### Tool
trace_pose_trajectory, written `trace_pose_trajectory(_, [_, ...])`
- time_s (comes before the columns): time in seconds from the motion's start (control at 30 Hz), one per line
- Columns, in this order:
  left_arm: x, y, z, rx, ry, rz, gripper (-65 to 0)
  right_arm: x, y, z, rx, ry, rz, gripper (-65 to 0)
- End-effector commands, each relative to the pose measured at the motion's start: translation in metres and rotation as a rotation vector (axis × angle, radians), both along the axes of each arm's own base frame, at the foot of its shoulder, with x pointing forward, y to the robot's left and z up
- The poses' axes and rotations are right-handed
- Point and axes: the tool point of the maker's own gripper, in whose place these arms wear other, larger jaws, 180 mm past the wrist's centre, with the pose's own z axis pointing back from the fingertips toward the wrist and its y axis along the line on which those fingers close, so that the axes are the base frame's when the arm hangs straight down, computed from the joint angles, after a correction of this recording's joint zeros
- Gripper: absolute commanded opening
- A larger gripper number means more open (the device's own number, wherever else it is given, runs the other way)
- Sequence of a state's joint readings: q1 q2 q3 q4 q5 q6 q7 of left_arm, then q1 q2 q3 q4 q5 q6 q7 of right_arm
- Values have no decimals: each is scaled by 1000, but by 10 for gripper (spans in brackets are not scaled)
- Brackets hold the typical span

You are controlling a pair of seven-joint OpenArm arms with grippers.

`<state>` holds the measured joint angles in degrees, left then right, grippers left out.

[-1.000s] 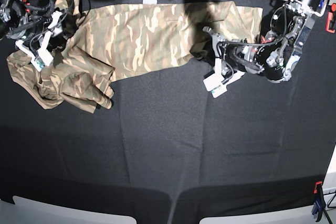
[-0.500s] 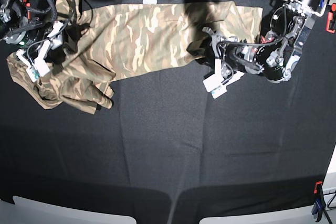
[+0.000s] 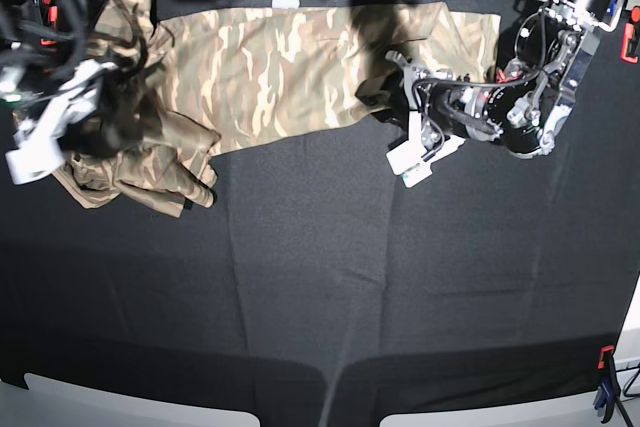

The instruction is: Layout the t-shirt on the table in an organized manner, then fold the t-shirt properly

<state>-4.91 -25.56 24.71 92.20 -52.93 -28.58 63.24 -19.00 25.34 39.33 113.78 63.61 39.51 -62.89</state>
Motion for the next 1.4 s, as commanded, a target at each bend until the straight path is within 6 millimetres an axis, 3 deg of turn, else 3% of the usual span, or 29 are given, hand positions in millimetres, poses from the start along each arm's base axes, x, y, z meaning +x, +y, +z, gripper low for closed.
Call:
trace_pose_trajectory(0.0, [8, -3, 12, -32, -30, 4, -483, 11, -5, 20, -21, -85, -7, -360])
trace_pose_trajectory(0.17, [9, -4, 13, -38, -34, 8, -483, 44, -24, 36, -115, -173, -77, -360])
trace_pose_trajectory(0.27, [9, -3, 12, -37, -33, 8, -485, 60, -27, 32, -161, -166, -84, -360])
trace_pose_trajectory(0.43, [9, -4, 13, -38, -33, 8, -485, 90, -28, -3, -239, -85, -81, -360])
trace_pose_trajectory(0.63, [9, -4, 12, -38, -33, 8, -485, 124, -15, -44, -296, 42, -22, -360])
trace_pose_trajectory(0.87, [9, -4, 12, -37, -33, 7, -484, 121, -2, -83, -411, 217, 71, -367])
trace_pose_trajectory(0.97, [9, -4, 12, -37, -33, 7, -484, 120, -4, -87, -451, 230, 72, -407])
trace_pose_trajectory(1.13, [9, -4, 12, -37, -33, 7, -485, 120, -5, -87, -456, 231, 70, -420])
trace_pose_trajectory(1.23, [9, -4, 12, -37, -33, 7, -485, 120, -5, -87, -457, 232, 70, -510])
trace_pose_trajectory(1.33, [9, -4, 12, -37, -33, 7, -487, 120, -5, -87, -456, 231, 70, -650])
trace_pose_trajectory(1.37, [9, -4, 12, -38, -33, 7, -491, 121, -5, -87, -455, 230, 70, -650])
